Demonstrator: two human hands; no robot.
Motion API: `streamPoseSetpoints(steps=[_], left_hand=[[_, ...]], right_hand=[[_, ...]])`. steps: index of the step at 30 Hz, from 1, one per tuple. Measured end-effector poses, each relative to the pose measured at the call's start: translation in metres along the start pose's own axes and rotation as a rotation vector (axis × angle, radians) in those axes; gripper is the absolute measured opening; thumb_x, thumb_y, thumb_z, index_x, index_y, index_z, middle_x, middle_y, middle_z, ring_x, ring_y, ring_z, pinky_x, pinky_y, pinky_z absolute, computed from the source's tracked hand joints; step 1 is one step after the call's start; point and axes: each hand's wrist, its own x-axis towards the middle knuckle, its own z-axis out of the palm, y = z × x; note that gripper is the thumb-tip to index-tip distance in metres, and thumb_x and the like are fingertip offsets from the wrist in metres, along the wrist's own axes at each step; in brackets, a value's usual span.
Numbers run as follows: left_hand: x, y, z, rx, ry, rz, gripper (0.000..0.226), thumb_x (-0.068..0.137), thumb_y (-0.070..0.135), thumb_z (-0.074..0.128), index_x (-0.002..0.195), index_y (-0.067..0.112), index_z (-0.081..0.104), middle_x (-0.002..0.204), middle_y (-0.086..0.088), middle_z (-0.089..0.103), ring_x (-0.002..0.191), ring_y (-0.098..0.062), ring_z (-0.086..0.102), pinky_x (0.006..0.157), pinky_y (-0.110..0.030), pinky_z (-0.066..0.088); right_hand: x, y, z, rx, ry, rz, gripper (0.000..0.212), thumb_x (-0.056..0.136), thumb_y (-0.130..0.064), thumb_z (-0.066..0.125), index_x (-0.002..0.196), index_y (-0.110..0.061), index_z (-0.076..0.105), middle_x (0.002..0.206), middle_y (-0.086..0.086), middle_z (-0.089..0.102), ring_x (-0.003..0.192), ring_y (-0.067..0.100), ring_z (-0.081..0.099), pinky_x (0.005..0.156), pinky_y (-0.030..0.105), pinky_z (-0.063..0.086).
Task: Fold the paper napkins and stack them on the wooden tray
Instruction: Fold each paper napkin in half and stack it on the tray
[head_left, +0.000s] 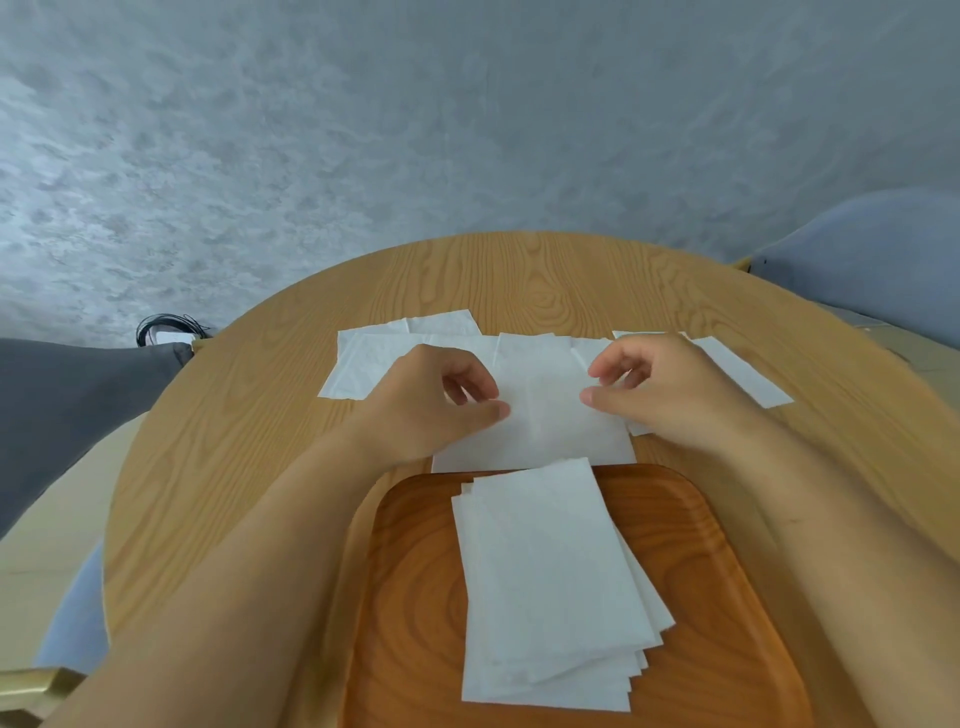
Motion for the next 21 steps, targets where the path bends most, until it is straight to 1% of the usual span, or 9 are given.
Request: streamPoseSetpoints(steps=[2,4,6,9,11,13,17,19,21], left_hand=[[0.003,-0.007,0.002,0.114,0.077,-0.038,0.017,0.087,0.038,0.081,0.1,0.029,0.076,0.112,0.014,0.07,0.108,-0.006,0.062,0.09,-0.027,0.05],[0.005,-0.012,0.001,0.189,0.11,-0.079,0.028,0.088,0.039,0.08,0.114,0.03,0.073,0.129,0.01,0.065,0.124,-0.011,0.054,0.103,-0.033,0.046],[0.006,-0.014,-0.001,0.219,0.103,-0.106,0.04,0.089,0.037,0.079,0.126,0.028,0.069,0.137,0.007,0.064,0.132,-0.017,0.052,0.109,-0.038,0.045],[0.006,-0.015,-0.001,0.212,0.083,-0.116,0.048,0.088,0.034,0.081,0.133,0.024,0.067,0.129,0.006,0.068,0.125,-0.018,0.058,0.108,-0.044,0.049],[0.007,-0.015,0.0,0.217,0.079,-0.116,0.049,0.087,0.033,0.082,0.133,0.023,0.067,0.12,0.008,0.069,0.117,-0.017,0.06,0.104,-0.043,0.052],[0.007,-0.015,0.001,0.224,0.078,-0.111,0.046,0.087,0.033,0.082,0.13,0.023,0.068,0.109,0.009,0.068,0.11,-0.016,0.06,0.099,-0.041,0.054],[0.008,-0.016,0.001,0.23,0.068,-0.097,0.033,0.087,0.033,0.081,0.118,0.023,0.075,0.096,0.012,0.064,0.098,-0.013,0.06,0.093,-0.037,0.055],[0.008,-0.016,0.001,0.229,0.06,-0.092,0.028,0.087,0.032,0.081,0.114,0.024,0.076,0.096,0.012,0.064,0.098,-0.013,0.061,0.093,-0.037,0.055],[0.008,-0.016,0.001,0.22,0.058,-0.091,0.026,0.086,0.032,0.081,0.111,0.025,0.075,0.099,0.011,0.065,0.1,-0.014,0.061,0.093,-0.037,0.055]], right_hand=[[0.001,0.003,0.007,-0.082,-0.032,-0.007,0.03,0.084,-0.035,0.083,0.111,-0.03,0.072,0.114,-0.014,0.067,0.105,0.006,0.06,0.08,0.024,0.047],[0.002,0.003,0.013,-0.15,-0.051,-0.031,0.043,0.084,-0.037,0.082,0.124,-0.031,0.068,0.126,-0.014,0.061,0.116,0.007,0.053,0.088,0.025,0.042],[0.003,0.003,0.017,-0.199,-0.045,-0.044,0.051,0.084,-0.039,0.082,0.132,-0.029,0.065,0.132,-0.011,0.06,0.124,0.011,0.05,0.098,0.03,0.042],[0.005,0.002,0.016,-0.253,-0.007,-0.051,0.053,0.085,-0.04,0.081,0.133,-0.026,0.066,0.124,-0.009,0.065,0.123,0.018,0.053,0.103,0.038,0.046],[0.006,0.002,0.016,-0.262,0.0,-0.046,0.051,0.086,-0.04,0.08,0.132,-0.024,0.066,0.114,-0.007,0.065,0.116,0.02,0.055,0.101,0.042,0.049],[0.007,0.003,0.017,-0.265,0.001,-0.044,0.046,0.087,-0.04,0.08,0.128,-0.023,0.068,0.107,-0.006,0.063,0.109,0.019,0.057,0.097,0.043,0.051],[0.008,0.003,0.02,-0.24,0.017,-0.075,0.025,0.085,-0.037,0.079,0.106,-0.025,0.071,0.09,-0.011,0.057,0.093,0.018,0.058,0.081,0.036,0.051],[0.008,0.002,0.021,-0.217,0.023,-0.084,0.015,0.085,-0.033,0.079,0.095,-0.026,0.071,0.09,-0.011,0.059,0.09,0.017,0.059,0.078,0.035,0.051],[0.008,0.002,0.022,-0.202,0.007,-0.083,0.011,0.085,-0.028,0.078,0.088,-0.022,0.069,0.091,-0.007,0.061,0.09,0.018,0.059,0.077,0.036,0.051]])
